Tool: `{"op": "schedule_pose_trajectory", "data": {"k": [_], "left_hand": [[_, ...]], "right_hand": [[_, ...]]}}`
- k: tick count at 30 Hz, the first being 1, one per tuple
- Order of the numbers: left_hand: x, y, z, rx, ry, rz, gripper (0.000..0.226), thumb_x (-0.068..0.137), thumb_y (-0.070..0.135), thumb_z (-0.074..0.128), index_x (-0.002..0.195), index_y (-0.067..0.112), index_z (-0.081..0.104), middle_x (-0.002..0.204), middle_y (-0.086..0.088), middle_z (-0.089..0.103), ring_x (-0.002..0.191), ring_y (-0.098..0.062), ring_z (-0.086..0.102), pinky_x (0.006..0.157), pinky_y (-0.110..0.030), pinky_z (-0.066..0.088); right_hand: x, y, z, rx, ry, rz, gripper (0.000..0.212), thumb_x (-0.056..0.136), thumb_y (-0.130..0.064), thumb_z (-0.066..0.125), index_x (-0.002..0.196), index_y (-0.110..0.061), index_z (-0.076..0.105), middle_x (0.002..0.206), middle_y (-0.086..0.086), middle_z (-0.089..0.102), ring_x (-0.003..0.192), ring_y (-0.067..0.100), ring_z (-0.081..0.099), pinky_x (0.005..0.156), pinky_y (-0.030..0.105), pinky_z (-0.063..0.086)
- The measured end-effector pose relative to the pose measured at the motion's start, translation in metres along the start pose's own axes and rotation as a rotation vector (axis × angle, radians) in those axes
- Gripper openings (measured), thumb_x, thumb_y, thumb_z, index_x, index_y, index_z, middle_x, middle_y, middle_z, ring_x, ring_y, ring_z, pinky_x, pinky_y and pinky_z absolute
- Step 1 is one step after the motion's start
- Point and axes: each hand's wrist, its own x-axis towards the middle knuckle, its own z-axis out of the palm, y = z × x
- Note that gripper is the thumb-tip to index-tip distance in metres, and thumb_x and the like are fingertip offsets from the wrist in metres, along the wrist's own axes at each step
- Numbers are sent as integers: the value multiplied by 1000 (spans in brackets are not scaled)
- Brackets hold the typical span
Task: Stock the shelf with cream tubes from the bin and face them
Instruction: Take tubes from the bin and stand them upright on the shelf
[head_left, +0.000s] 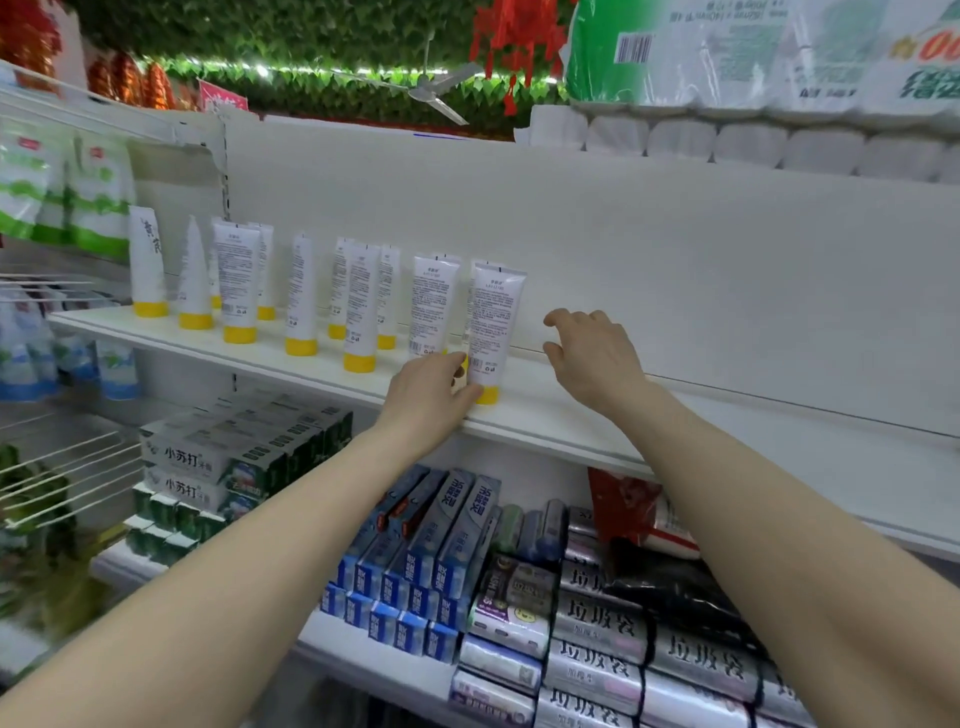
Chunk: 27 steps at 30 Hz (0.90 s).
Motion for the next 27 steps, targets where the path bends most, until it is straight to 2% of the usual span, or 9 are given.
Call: {"op": "schedule_pose_trajectory", "data": {"k": [2, 4, 9, 16, 23, 27], "left_hand": [[-8, -4, -4, 51, 11, 24, 40, 93, 28, 56, 129, 11, 55, 122, -6, 61, 110, -24, 56, 87, -34, 43], [-18, -11, -10, 84, 25, 63, 45, 93, 28, 55, 136, 14, 50, 129, -7, 56, 118, -24, 51, 92, -34, 39], [-58, -33, -26, 198, 70, 190, 38, 93, 27, 56, 130, 18, 55, 131, -5, 52, 123, -28, 41, 96, -40, 42], [-126, -69, -42, 206, 43, 248, 39, 92, 24, 57, 130, 14, 54, 130, -8, 52, 121, -30, 42, 92, -42, 44], [-218, -135, 0, 185, -168, 160, 40, 92, 25, 57, 130, 13, 52, 128, -10, 52, 117, -33, 44, 95, -44, 42], [-281, -178, 35, 175, -325, 76, 42, 90, 24, 60, 131, 14, 52, 128, -12, 49, 116, -35, 43, 91, -45, 42]], "right_hand": [[-14, -4, -7, -18, 12, 18, 37, 100, -28, 39, 135, -16, 43, 124, 7, 58, 115, 30, 47, 90, 40, 37], [-30, -10, -15, -34, 32, 32, 37, 100, -29, 40, 135, -16, 44, 124, 7, 59, 115, 30, 47, 89, 39, 36], [-75, -37, -29, -101, 48, 43, 39, 100, -33, 40, 135, -16, 45, 127, 9, 58, 116, 33, 47, 89, 42, 37], [-148, -90, -27, -123, 130, -5, 38, 97, -31, 45, 129, -13, 53, 123, 12, 61, 111, 36, 52, 86, 43, 40], [-262, -147, 48, -64, -67, 37, 34, 93, -27, 50, 122, -9, 55, 111, 16, 63, 99, 39, 55, 76, 43, 42], [-336, -175, 111, 5, -272, 62, 37, 90, -28, 51, 122, -9, 56, 111, 17, 63, 98, 39, 55, 78, 45, 43]]}}
